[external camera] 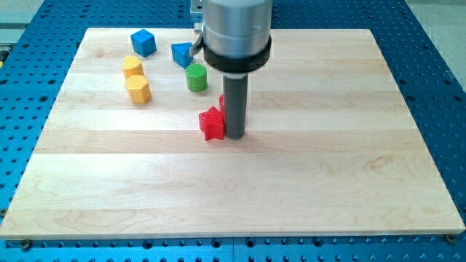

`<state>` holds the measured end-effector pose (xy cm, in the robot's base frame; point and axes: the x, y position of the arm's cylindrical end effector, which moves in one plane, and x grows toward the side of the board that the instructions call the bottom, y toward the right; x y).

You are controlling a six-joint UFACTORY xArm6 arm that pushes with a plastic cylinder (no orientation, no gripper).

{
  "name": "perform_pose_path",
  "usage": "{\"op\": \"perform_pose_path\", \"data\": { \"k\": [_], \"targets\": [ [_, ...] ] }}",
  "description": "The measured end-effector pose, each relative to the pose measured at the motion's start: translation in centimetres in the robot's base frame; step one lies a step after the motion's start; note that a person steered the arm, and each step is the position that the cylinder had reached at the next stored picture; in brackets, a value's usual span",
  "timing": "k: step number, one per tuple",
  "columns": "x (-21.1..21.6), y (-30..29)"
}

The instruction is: Move the red circle down to the green star

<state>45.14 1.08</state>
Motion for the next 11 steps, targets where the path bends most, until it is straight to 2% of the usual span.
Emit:
{"op": "perform_pose_path", "data": {
  "k": [1, 2, 3, 4, 5, 6, 8, 10, 11],
  "targets": [
    [-2.7, 0.8],
    [-8.1, 1.3],
    [-1.3, 0.5],
    [-2.0, -1.6],
    [-7.6, -1.4],
    [-10.7, -1.4],
    [-8.9, -5.2],
    [-12.4, -4.2],
    [-12.7, -3.3]
  ]
}}
